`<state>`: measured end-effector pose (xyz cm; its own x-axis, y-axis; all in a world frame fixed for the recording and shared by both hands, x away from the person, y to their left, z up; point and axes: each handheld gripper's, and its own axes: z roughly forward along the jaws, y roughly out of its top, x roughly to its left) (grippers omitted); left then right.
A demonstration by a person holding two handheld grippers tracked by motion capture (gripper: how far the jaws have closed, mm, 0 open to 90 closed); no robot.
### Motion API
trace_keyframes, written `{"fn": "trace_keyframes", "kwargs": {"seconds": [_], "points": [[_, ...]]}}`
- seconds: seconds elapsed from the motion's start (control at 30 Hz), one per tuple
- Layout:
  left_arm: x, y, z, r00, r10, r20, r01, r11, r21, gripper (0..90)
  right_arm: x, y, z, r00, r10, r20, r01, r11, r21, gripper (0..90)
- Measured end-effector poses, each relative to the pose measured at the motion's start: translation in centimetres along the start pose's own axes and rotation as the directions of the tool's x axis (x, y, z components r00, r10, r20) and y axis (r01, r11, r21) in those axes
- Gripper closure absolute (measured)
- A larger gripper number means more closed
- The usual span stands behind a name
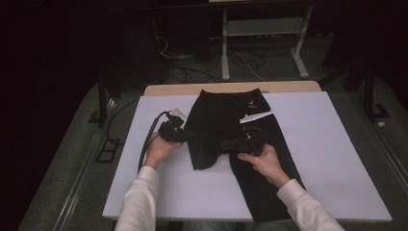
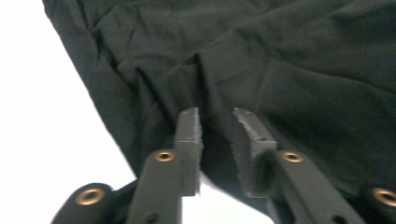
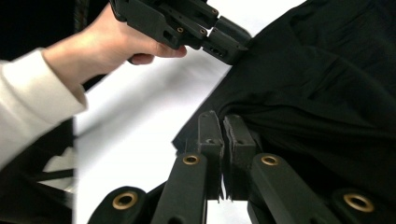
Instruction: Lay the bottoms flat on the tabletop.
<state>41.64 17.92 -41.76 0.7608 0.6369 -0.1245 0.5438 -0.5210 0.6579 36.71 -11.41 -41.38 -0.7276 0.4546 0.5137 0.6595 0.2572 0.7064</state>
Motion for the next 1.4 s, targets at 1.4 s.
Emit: {"fn": "trace_keyframes", "kwargs": {"seconds": [1.4], "points": [[-12.3, -1.3, 3.0, 0.8907, 0.289, 0.351, -0.276, 0.9572, -0.086, 40.5, -7.3, -3.2, -6.8, 0.9428, 0.331, 0.04, -0.327, 0.941, -0.084, 86.1]]}}
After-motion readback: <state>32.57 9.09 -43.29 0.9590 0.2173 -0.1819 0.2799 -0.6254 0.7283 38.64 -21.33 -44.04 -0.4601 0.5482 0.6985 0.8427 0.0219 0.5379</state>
